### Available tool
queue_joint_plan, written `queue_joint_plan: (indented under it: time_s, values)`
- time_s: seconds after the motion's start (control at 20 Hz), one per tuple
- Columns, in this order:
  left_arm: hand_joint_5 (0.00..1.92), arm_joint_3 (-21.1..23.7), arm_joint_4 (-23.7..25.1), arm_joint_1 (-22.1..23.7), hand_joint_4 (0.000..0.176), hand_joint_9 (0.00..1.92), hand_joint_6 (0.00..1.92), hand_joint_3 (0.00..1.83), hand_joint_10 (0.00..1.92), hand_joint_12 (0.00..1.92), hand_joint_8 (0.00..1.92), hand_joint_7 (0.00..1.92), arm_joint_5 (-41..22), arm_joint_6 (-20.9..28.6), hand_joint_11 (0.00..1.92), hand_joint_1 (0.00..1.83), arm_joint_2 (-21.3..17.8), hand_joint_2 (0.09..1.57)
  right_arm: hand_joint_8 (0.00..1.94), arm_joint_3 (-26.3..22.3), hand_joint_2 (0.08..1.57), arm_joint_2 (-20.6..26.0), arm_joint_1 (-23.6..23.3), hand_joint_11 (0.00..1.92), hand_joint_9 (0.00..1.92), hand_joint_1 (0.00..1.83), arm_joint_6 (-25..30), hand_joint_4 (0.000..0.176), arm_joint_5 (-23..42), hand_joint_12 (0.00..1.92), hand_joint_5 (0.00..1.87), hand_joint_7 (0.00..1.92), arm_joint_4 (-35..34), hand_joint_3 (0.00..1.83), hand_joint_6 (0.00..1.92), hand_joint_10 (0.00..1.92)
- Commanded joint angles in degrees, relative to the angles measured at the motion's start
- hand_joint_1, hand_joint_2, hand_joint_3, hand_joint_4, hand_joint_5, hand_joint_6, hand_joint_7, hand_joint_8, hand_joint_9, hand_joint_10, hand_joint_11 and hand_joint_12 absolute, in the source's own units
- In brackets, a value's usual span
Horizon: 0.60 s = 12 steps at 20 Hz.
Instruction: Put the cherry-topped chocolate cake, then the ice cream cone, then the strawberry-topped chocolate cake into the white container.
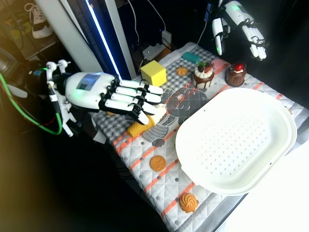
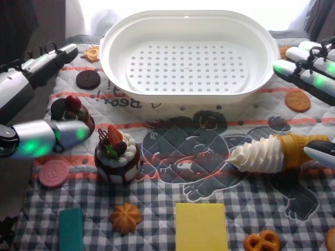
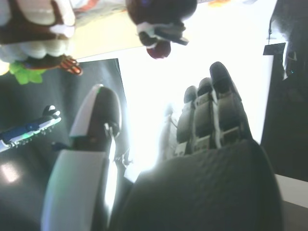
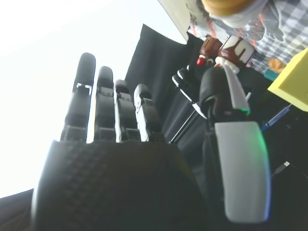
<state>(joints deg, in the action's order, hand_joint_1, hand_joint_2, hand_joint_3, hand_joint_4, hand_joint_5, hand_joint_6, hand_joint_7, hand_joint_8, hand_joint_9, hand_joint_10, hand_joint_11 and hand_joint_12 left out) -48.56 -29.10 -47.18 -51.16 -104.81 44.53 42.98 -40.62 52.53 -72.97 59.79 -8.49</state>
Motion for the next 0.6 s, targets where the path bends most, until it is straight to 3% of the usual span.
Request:
queue_joint_plan:
  time_s: [0.0, 0.05, 0.1, 0.15, 0.2, 0.35, 0.4, 0.45, 0.5, 0.55]
  values:
    - [0.00, -0.39, 0.96, 0.77, 0.109, 0.00, 0.00, 0.00, 0.00, 0.33, 0.00, 0.00, -5.98, 0.13, 0.00, 0.70, 0.01, 1.09, 0.00, 0.17, 1.23, -0.01, -0.20, 0.00, 0.00, 0.55, -0.11, 0.000, 7.11, 0.51, 0.00, 0.00, 0.12, 0.02, 0.00, 0.00]
    - [0.00, -0.76, 0.82, 1.02, 0.123, 0.00, 0.00, 0.00, 0.00, 0.39, 0.00, 0.00, -5.32, 0.13, 0.00, 0.73, 0.26, 1.08, 0.00, 0.18, 1.23, -0.06, -0.19, 0.00, 0.00, 0.54, -0.11, 0.000, 7.11, 0.43, 0.00, 0.00, 0.09, 0.01, 0.00, 0.00]
    - [0.00, -1.21, 0.47, 1.35, 0.121, 0.00, 0.00, 0.00, 0.00, 0.58, 0.00, 0.00, -4.23, 0.13, 0.00, 0.75, 0.59, 1.07, 0.00, 0.18, 1.22, -0.07, -0.16, 0.00, 0.00, 0.55, -0.11, 0.000, 7.11, 0.45, 0.00, 0.00, 0.08, 0.00, 0.00, 0.00]
    - [0.00, -1.81, 0.14, 1.66, 0.107, 0.00, 0.00, 0.00, 0.00, 0.87, 0.00, 0.00, -2.92, 0.13, 0.00, 0.80, 1.07, 1.06, 0.00, 0.17, 1.23, -0.12, -0.16, 0.00, 0.00, 0.56, -0.11, 0.000, 7.11, 0.51, 0.00, 0.00, 0.08, 0.00, 0.00, 0.00]
    - [0.00, -1.97, 0.06, 1.71, 0.108, 0.00, 0.00, 0.00, 0.00, 1.04, 0.00, 0.00, -2.59, 0.13, 0.00, 0.81, 1.19, 1.06, 0.00, 0.17, 1.22, -0.14, -0.16, 0.00, 0.00, 0.55, -0.11, 0.000, 7.11, 0.56, 0.00, 0.00, 0.08, 0.00, 0.00, 0.00]
    - [0.00, -2.82, -0.53, 1.98, 0.121, 0.00, 0.00, 0.00, 0.00, 1.16, 0.00, 0.00, -1.32, 0.13, 0.00, 0.87, 2.03, 1.07, 0.00, 0.20, 1.22, -0.28, -0.16, 0.00, 0.00, 0.55, -0.11, 0.000, 7.11, 0.67, 0.00, 0.00, 0.08, 0.00, 0.00, 0.00]
    - [0.01, -3.38, -0.86, 2.20, 0.119, 0.00, 0.00, 0.00, 0.00, 0.99, 0.00, 0.00, -0.45, 0.13, 0.00, 0.89, 2.47, 1.07, 0.00, 0.20, 1.23, -0.31, -0.16, 0.00, 0.00, 0.54, -0.10, 0.000, 7.11, 0.67, 0.00, 0.00, 0.08, 0.00, 0.00, 0.00]
    - [0.06, -4.19, -1.25, 2.55, 0.103, 0.01, 0.01, 0.00, 0.00, 1.03, 0.00, 0.00, 0.67, 0.13, 0.00, 0.92, 3.14, 1.08, 0.00, 0.20, 1.23, -0.33, -0.14, 0.00, 0.00, 0.54, -0.09, 0.000, 7.11, 0.67, 0.00, 0.00, 0.08, 0.00, 0.00, 0.00]
    - [0.10, -4.78, -1.49, 2.85, 0.076, 0.07, 0.02, 0.01, 0.03, 1.13, 0.01, 0.04, 1.68, 0.13, 0.00, 0.93, 3.60, 1.11, 0.00, 0.20, 1.23, -0.35, -0.12, 0.00, 0.00, 0.55, -0.08, 0.000, 7.11, 0.67, 0.00, 0.00, 0.07, 0.00, 0.00, 0.00]
    - [0.14, -5.50, -1.76, 3.23, 0.056, 0.19, 0.02, 0.01, 0.05, 1.16, 0.02, 0.16, 2.80, 0.13, 0.00, 0.96, 4.17, 1.14, 0.00, 0.20, 1.23, -0.37, -0.12, 0.00, 0.00, 0.51, -0.08, 0.000, 7.11, 0.67, 0.00, 0.00, 0.02, 0.00, 0.00, 0.00]
